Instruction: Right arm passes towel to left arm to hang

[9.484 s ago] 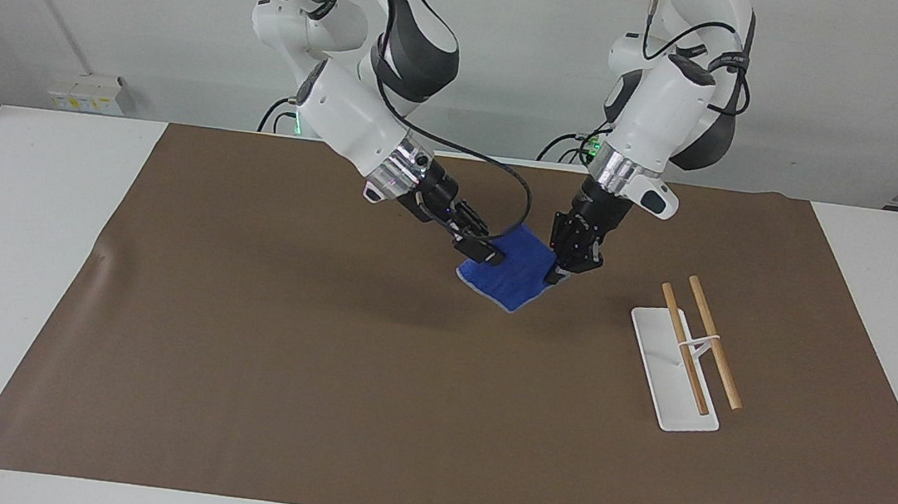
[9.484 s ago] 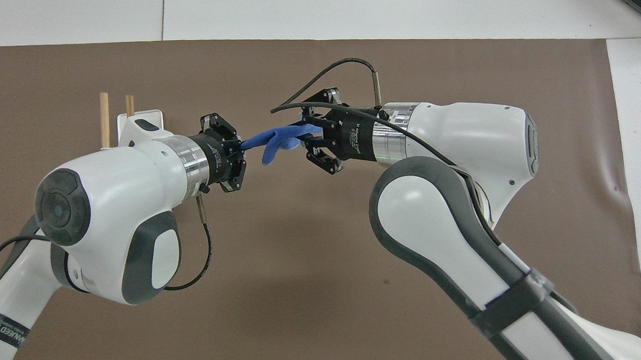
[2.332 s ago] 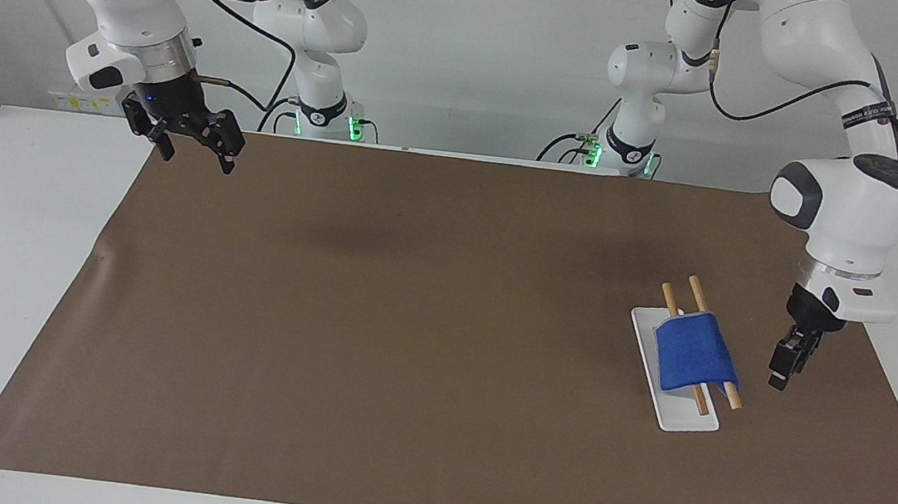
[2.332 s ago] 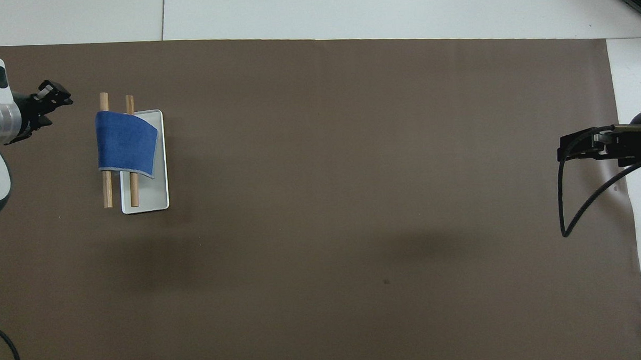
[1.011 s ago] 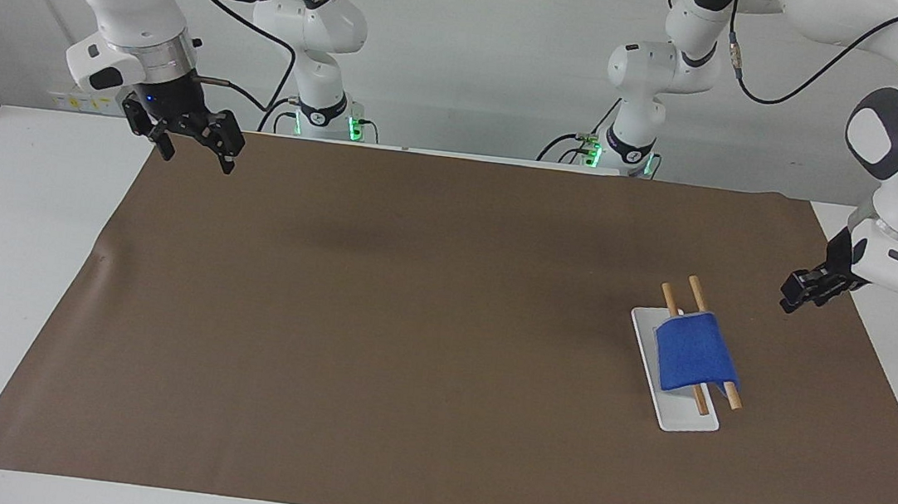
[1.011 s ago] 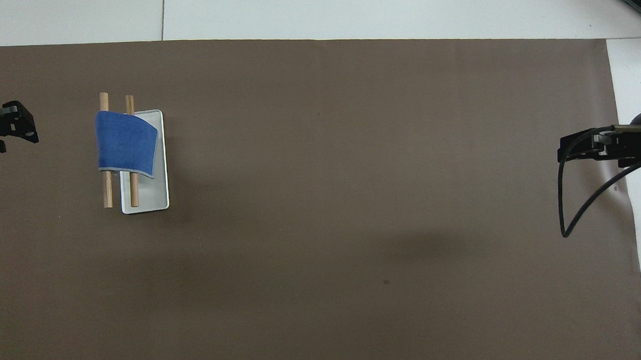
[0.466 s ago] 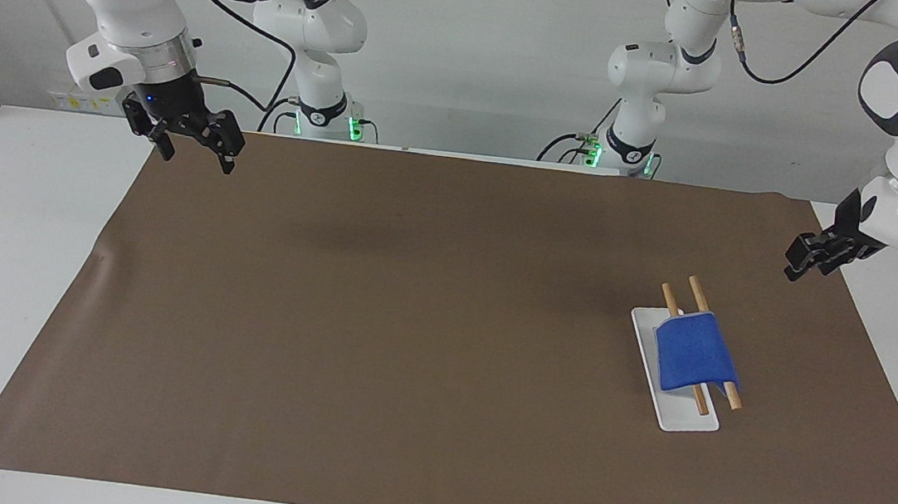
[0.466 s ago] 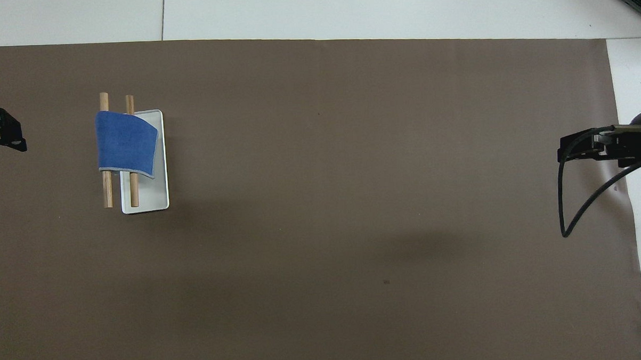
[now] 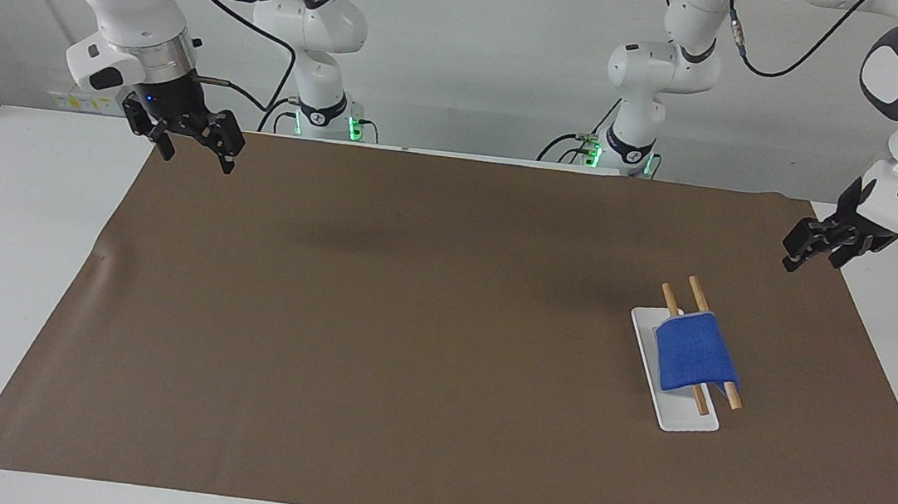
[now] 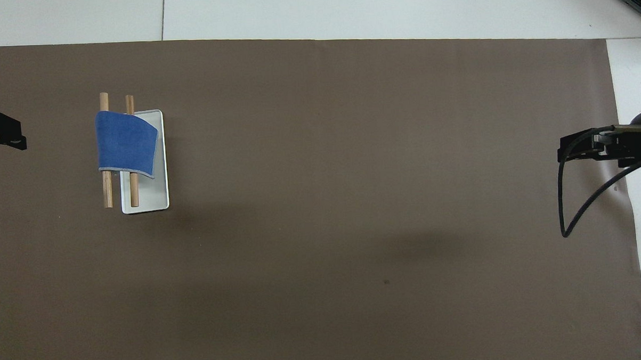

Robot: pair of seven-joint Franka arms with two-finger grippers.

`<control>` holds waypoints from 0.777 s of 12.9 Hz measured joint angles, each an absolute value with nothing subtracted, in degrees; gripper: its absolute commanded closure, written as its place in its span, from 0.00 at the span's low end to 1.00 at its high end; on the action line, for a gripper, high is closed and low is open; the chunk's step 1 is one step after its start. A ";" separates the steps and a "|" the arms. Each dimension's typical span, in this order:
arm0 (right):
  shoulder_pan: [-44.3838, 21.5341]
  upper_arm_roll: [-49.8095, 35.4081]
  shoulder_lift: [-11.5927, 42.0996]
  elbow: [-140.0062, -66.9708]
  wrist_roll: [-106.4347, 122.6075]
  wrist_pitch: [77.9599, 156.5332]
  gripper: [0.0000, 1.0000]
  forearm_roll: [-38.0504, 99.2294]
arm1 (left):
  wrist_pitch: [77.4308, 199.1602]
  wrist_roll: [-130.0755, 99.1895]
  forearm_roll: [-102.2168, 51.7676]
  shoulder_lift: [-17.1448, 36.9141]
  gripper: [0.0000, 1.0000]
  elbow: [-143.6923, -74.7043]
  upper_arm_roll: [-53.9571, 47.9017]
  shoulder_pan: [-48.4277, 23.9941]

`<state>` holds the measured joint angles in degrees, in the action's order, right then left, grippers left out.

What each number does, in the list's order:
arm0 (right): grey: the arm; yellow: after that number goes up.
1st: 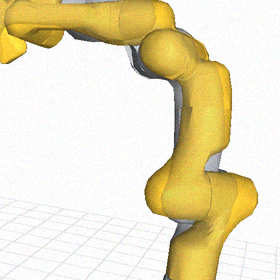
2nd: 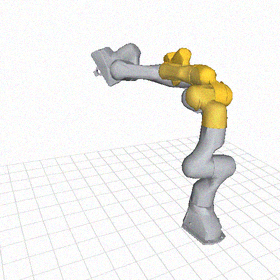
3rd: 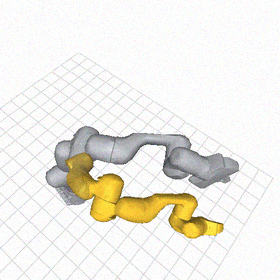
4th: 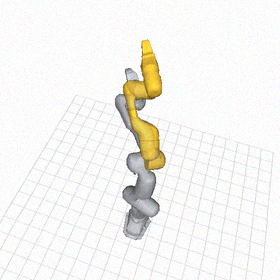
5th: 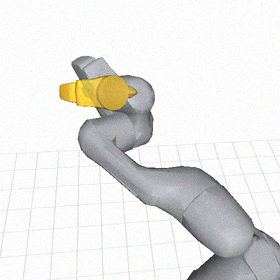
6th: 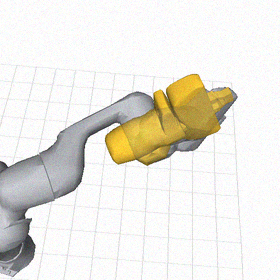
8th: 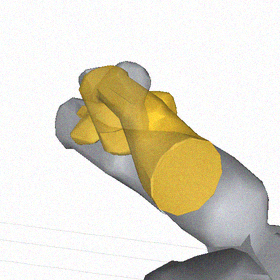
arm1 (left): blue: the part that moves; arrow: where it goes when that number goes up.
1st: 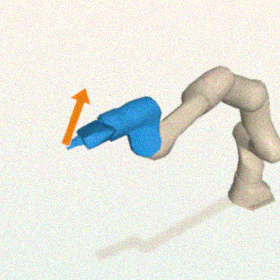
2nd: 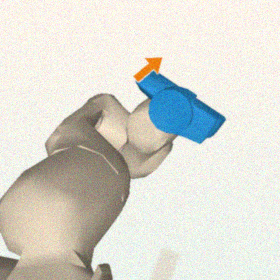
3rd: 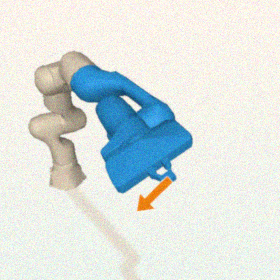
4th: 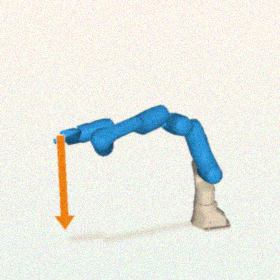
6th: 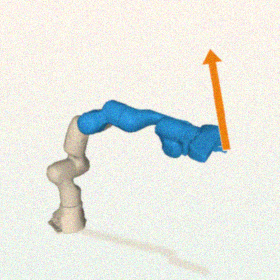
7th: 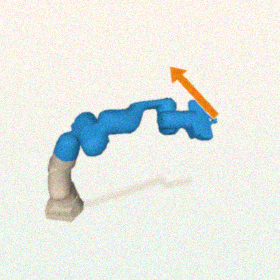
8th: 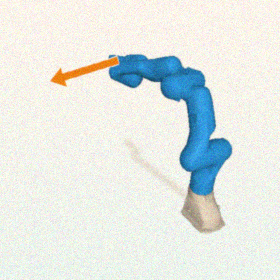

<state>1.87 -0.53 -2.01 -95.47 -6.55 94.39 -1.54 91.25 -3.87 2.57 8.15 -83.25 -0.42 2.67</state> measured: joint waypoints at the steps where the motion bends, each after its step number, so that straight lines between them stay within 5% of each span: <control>1: 1.87 -0.53 -2.01 -95.47 -6.55 94.39 0.00 -1.54 | 91.34 -3.77 2.57 8.02 0.00 -83.53 -0.41 2.67; 10: 1.87 -0.53 -2.01 -95.47 -6.55 94.39 0.00 -1.54 | 88.63 -3.71 2.57 6.47 0.00 -83.78 -0.29 2.69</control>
